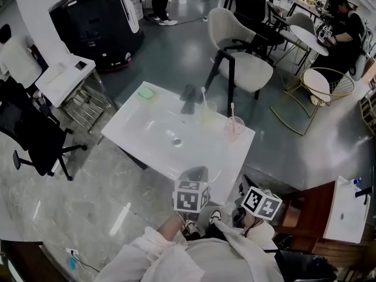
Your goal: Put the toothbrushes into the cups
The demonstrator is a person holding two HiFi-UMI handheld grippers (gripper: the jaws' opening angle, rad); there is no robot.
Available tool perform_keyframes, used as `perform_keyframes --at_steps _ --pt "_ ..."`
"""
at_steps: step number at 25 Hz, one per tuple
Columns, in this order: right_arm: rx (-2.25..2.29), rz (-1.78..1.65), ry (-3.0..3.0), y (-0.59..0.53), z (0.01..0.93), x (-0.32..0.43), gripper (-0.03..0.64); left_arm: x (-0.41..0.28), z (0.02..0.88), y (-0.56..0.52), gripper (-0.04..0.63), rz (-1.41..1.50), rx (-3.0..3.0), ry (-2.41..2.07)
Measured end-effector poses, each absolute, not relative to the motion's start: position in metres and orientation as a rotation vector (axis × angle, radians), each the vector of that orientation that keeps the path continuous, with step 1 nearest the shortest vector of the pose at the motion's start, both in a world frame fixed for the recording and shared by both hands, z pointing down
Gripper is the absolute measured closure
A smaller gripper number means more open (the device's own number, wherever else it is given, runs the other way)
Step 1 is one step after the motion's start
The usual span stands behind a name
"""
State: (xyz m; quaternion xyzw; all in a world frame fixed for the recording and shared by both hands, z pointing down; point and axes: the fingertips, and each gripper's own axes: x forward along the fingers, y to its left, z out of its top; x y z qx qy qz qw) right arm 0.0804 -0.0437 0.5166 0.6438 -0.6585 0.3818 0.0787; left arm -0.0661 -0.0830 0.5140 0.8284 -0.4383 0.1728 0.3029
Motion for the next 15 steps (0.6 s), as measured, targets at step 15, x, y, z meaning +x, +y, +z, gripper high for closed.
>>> perform_keyframes --at_steps 15 --pt "1.821 1.081 -2.041 -0.062 0.506 0.069 0.594 -0.079 0.51 -0.095 0.587 0.453 2.153 -1.232"
